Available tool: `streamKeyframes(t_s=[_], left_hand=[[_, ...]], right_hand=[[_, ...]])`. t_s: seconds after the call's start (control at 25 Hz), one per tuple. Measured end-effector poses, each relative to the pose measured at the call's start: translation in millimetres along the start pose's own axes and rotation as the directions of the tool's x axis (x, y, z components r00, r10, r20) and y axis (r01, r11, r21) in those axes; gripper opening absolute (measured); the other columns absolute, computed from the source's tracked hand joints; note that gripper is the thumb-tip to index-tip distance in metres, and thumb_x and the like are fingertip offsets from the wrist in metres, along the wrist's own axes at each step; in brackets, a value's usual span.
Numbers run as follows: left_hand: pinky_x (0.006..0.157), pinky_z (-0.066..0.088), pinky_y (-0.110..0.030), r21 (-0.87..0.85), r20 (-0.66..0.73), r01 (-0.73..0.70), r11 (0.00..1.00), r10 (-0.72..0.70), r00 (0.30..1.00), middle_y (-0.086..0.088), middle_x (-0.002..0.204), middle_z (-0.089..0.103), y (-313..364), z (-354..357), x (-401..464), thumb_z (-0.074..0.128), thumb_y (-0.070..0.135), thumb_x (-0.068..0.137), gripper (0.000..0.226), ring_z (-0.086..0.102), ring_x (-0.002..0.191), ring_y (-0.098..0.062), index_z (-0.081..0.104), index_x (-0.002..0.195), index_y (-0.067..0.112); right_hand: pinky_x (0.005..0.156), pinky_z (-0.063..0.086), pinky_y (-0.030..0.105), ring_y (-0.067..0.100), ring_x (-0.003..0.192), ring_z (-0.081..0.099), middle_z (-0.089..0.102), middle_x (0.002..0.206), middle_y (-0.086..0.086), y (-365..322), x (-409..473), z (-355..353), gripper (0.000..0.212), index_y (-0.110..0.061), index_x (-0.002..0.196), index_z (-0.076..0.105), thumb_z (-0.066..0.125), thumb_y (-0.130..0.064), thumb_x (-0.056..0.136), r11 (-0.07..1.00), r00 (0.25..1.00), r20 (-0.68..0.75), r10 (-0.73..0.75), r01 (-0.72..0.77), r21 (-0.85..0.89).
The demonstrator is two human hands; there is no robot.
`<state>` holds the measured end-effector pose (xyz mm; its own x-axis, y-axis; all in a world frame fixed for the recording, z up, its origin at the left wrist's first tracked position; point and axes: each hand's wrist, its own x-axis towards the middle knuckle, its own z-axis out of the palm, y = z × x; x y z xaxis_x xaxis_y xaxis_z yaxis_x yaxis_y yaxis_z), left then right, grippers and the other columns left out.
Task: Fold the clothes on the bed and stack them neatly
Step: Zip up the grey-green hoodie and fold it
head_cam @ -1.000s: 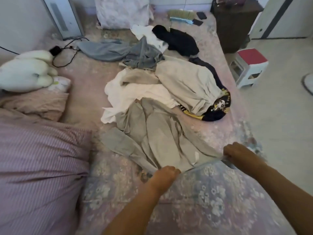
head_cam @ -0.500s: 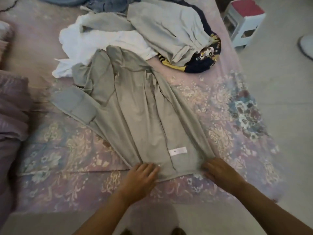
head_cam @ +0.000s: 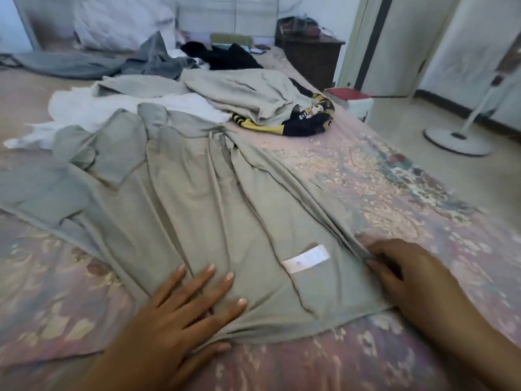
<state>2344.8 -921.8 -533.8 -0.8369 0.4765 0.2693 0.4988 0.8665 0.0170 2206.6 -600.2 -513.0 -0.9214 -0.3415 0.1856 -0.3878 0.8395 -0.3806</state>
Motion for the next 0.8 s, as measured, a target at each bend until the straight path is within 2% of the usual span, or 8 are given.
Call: streamKeyframes(t_s=[0.12, 0.2, 0.28, 0.36, 0.44, 0.52, 0.68, 0.8], left_hand=[[0.115, 0.026, -0.014, -0.101, -0.088, 0.092, 0.991, -0.101, 0.991, -0.010, 0.131, 0.067, 8.2, 2.8, -15.7, 0.025, 0.053, 0.107, 0.066, 0.062, 0.121, -0.022, 0.060, 0.131, 0.004], [0.106, 0.034, -0.009, -0.299, -0.140, 0.174, 0.938, -0.223, 0.965, -0.008, 0.134, 0.065, 9.2, -6.9, -19.1, 0.025, 0.061, 0.104, 0.076, 0.060, 0.122, -0.013, 0.058, 0.135, -0.001], [0.105, 0.036, -0.011, -0.340, -0.212, 0.182, 0.923, -0.264, 0.941, -0.006, 0.136, 0.062, 9.7, -18.7, -21.2, 0.027, 0.061, 0.103, 0.077, 0.058, 0.124, -0.011, 0.060, 0.134, 0.000], [0.110, 0.037, -0.019, -0.316, -0.183, 0.123, 0.941, -0.188, 0.965, -0.004, 0.140, 0.059, 5.0, -21.8, -16.8, 0.038, 0.049, 0.105, 0.059, 0.055, 0.130, -0.014, 0.062, 0.133, 0.002], [0.110, 0.042, -0.030, -0.233, -0.175, 0.023, 0.972, -0.065, 0.982, -0.004, 0.142, 0.058, 4.0, -15.6, -14.8, 0.062, 0.021, 0.098, 0.038, 0.054, 0.133, -0.017, 0.063, 0.132, 0.004], [0.106, 0.047, -0.038, -0.166, -0.143, -0.047, 0.985, 0.024, 0.989, -0.007, 0.139, 0.061, 11.2, -6.4, -12.8, 0.079, 0.007, 0.083, 0.049, 0.056, 0.131, -0.021, 0.065, 0.130, 0.003], [0.103, 0.051, -0.039, -0.057, -0.156, -0.103, 0.993, 0.093, 0.983, -0.013, 0.138, 0.061, 21.7, -1.6, -12.4, 0.085, 0.015, 0.079, 0.057, 0.060, 0.126, -0.025, 0.065, 0.130, 0.001], [0.098, 0.054, -0.039, 0.015, -0.095, 0.058, 0.998, -0.057, 0.994, -0.014, 0.135, 0.063, 12.8, -5.6, -27.8, 0.087, 0.042, 0.074, 0.073, 0.062, 0.123, -0.027, 0.064, 0.131, 0.003]], right_hand=[[0.064, 0.044, 0.039, 0.035, 0.086, 0.062, 0.068, 0.094, 0.007, -62.5, -28.6, 18.7, 0.020, -0.018, 0.099, 0.069, 0.077, -0.009, 0.083, 0.968, 0.957, -0.188, -0.222, 0.194, -0.158], [0.058, 0.045, 0.035, 0.028, 0.074, 0.063, 0.068, 0.086, 0.004, -112.4, -57.7, 44.6, 0.028, -0.018, 0.096, 0.073, 0.083, -0.020, 0.070, 0.863, 0.871, -0.111, -0.478, 0.442, -0.245], [0.062, 0.050, 0.029, 0.020, 0.074, 0.068, 0.073, 0.091, 0.000, -129.8, -78.0, 55.8, 0.041, -0.020, 0.105, 0.078, 0.088, -0.031, 0.067, 0.782, 0.783, -0.091, -0.616, 0.593, -0.190], [0.072, 0.056, 0.029, 0.021, 0.084, 0.071, 0.075, 0.102, 0.004, -117.6, -85.4, 61.0, 0.053, -0.013, 0.112, 0.077, 0.095, -0.028, 0.065, 0.809, 0.792, -0.164, -0.588, 0.581, -0.093], [0.081, 0.057, 0.032, 0.025, 0.094, 0.071, 0.074, 0.108, 0.010, -104.2, -89.4, 66.1, 0.057, -0.002, 0.114, 0.074, 0.097, -0.021, 0.065, 0.867, 0.833, -0.249, -0.494, 0.493, -0.069], [0.083, 0.057, 0.035, 0.027, 0.097, 0.070, 0.073, 0.108, 0.013, -106.5, -94.2, 70.6, 0.052, -0.001, 0.108, 0.076, 0.097, -0.020, 0.064, 0.888, 0.857, -0.243, -0.454, 0.459, -0.038], [0.083, 0.052, 0.031, 0.022, 0.096, 0.068, 0.070, 0.104, 0.008, -116.5, -96.2, 67.0, 0.033, -0.009, 0.098, 0.077, 0.086, 0.006, 0.070, 0.824, 0.837, -0.205, -0.508, 0.541, 0.166], [0.085, 0.050, 0.020, 0.017, 0.096, 0.064, 0.062, 0.108, 0.012, -120.3, -89.9, 65.2, 0.031, -0.002, 0.107, 0.075, 0.073, 0.015, 0.080, 0.805, 0.881, -0.275, -0.386, 0.467, 0.366]])
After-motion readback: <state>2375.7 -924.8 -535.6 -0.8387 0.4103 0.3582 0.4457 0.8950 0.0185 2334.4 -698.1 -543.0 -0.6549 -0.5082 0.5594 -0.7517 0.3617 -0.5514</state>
